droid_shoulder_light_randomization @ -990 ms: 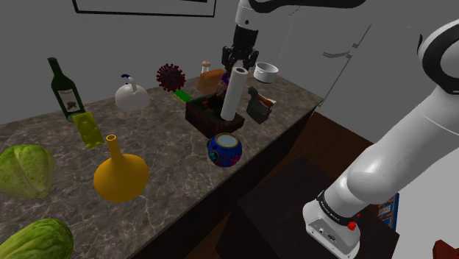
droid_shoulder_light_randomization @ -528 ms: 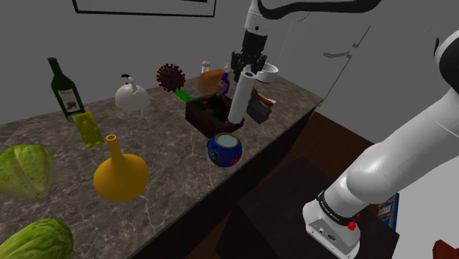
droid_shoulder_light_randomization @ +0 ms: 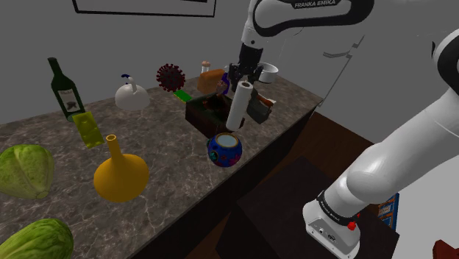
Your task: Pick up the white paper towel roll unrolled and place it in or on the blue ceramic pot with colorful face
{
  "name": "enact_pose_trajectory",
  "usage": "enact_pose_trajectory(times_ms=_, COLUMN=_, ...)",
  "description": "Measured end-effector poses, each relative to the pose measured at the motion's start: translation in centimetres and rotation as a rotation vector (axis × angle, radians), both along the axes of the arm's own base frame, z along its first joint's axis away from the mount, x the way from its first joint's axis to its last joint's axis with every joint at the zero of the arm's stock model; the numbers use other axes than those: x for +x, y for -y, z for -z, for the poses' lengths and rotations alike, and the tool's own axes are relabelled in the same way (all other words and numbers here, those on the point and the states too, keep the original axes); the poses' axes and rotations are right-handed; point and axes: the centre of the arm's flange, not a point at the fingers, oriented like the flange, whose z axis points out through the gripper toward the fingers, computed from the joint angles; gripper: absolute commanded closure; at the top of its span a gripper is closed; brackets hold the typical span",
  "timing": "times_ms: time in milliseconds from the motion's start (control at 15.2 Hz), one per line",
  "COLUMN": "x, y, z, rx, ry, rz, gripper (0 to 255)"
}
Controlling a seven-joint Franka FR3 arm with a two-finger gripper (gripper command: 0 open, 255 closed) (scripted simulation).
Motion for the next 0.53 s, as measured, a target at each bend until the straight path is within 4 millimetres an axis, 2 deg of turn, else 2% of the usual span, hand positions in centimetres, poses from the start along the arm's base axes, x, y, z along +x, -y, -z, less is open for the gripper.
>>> enact_pose_trajectory(times_ms=528, x=0.0, y=-0.1, z=4.3, rx=0.000, ry=0.000, rz=0.000, gripper=255)
